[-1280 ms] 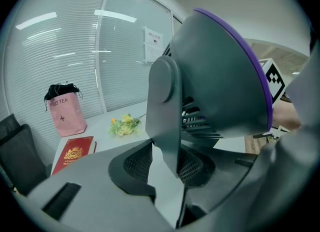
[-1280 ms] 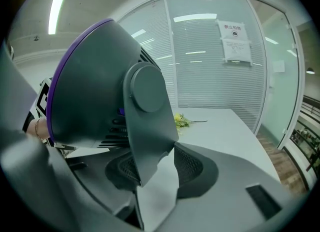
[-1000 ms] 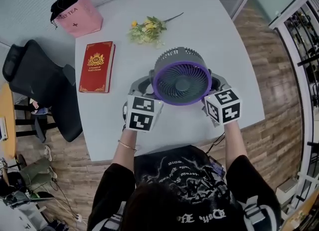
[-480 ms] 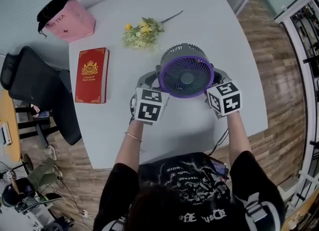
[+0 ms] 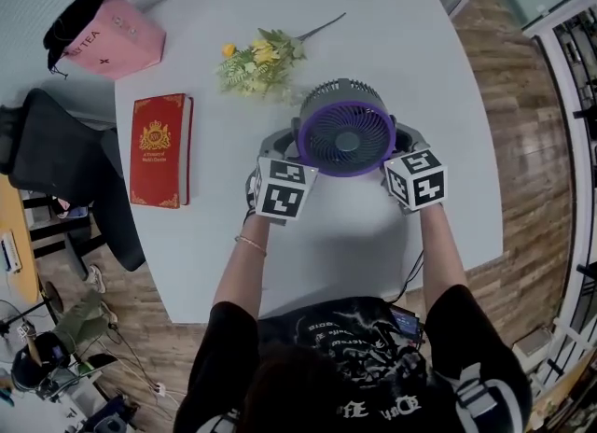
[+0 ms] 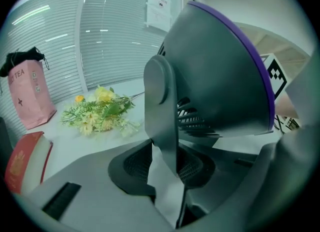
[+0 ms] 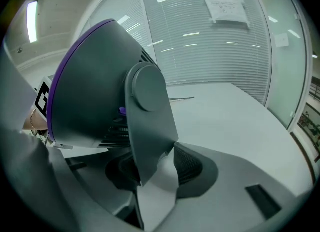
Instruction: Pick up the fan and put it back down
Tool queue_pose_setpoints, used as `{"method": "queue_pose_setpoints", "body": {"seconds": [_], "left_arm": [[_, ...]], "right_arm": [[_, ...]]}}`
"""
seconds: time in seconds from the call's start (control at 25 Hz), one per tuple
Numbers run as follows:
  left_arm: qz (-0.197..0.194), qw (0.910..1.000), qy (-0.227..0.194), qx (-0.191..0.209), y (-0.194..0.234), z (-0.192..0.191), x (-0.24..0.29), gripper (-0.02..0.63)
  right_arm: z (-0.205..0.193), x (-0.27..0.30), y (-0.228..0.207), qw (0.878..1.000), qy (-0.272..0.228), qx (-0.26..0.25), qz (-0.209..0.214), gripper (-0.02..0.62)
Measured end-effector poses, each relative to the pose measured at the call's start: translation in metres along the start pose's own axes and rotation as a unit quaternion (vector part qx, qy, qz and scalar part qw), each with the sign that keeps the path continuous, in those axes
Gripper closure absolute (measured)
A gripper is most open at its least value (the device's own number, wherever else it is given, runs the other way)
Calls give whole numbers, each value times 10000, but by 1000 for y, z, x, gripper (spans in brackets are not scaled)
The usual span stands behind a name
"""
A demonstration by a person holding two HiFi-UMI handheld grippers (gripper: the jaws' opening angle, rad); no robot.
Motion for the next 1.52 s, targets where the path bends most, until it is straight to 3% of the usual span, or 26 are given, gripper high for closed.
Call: {"method": "queue_pose_setpoints", "body": {"seconds": [0.44, 1.28, 1.36, 1.52], "left_arm": [[15, 9997, -108, -233, 23, -13, 22, 483], [32, 9996, -253, -118, 21, -23, 23, 479], [31, 9995, -286, -94, 18, -22, 22, 468], [-41, 9998, -177, 28, 12, -25, 21, 368]], "right_arm": [[-6, 35, -3, 10000, 13, -12, 30, 443], [-12, 31, 4, 9988, -217, -429, 3, 408], [-12, 29, 3, 9985, -314, -452, -1, 409], [-14, 27, 3, 9983, -378, -450, -26, 403]]}}
Point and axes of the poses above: the fingertips, and each gripper's own axes: x forward along the fingers, y to its left, z out of its top, the point moved 10 cm from there along -x, backward along the fingers, and after that the axes turned 15 degrees about -z, right-handed, at the moved point
